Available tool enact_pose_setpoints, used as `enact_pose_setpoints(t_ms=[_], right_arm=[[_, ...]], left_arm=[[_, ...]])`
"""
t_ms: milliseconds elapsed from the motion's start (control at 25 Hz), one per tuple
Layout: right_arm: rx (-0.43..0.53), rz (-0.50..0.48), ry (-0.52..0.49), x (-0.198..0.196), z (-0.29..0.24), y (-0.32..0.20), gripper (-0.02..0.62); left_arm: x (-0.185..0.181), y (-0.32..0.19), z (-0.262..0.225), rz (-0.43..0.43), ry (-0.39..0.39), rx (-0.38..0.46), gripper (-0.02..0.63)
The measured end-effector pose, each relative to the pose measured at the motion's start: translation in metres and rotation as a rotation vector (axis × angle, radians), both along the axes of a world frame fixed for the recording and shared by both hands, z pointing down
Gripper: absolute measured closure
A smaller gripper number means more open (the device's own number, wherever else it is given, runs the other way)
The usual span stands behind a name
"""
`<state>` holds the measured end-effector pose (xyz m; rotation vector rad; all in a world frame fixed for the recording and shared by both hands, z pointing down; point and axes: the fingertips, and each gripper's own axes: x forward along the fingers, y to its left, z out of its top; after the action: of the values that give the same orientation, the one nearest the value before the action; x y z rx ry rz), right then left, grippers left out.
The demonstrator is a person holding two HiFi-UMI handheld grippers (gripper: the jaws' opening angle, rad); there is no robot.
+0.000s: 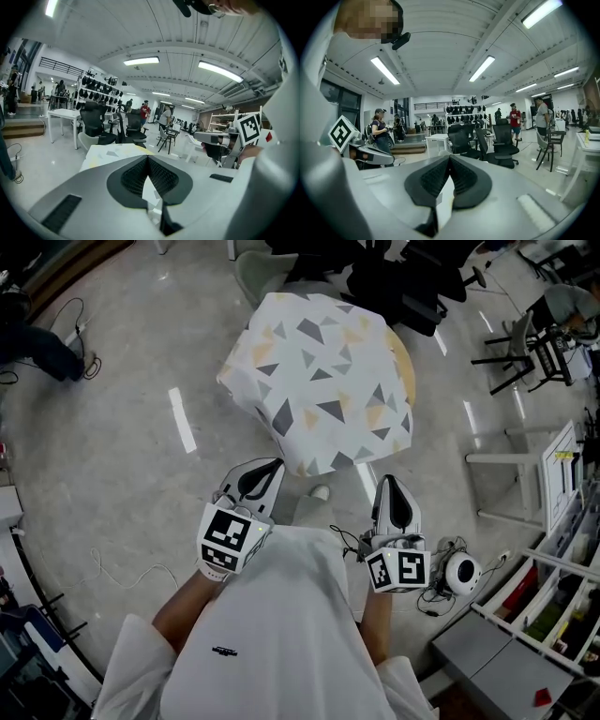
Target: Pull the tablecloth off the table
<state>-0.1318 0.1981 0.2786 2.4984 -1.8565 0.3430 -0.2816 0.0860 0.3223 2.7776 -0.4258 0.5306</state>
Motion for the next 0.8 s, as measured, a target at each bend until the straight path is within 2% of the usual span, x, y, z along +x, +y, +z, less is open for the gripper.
enact_pose_setpoints(t_ms=[160, 320, 440, 800], right_arm=[[-0.028, -0.025, -0.044, 0.032, 0.015, -0.027, 0.586], [-0.025, -0.110, -0.061, 0.080, 0.026, -0.064, 0.586], [-0.035, -0.188, -0.073, 0.121, 0.033, -0.097, 0.586], [-0.082, -0.384, -0.117, 0.249, 0.051, -0.176, 0.584]], left_arm=[[0.025, -0.025, 0.008, -0.022, -0.009, -0.005, 0.600], [0.066, -0.051, 0.019, -0.082, -0.043, -0.006, 0.600], [0.107, -0.069, 0.028, -0.139, -0.099, -0.014, 0.600], [0.234, -0.115, 0.026, -0.290, -0.195, -0.039, 0.600]])
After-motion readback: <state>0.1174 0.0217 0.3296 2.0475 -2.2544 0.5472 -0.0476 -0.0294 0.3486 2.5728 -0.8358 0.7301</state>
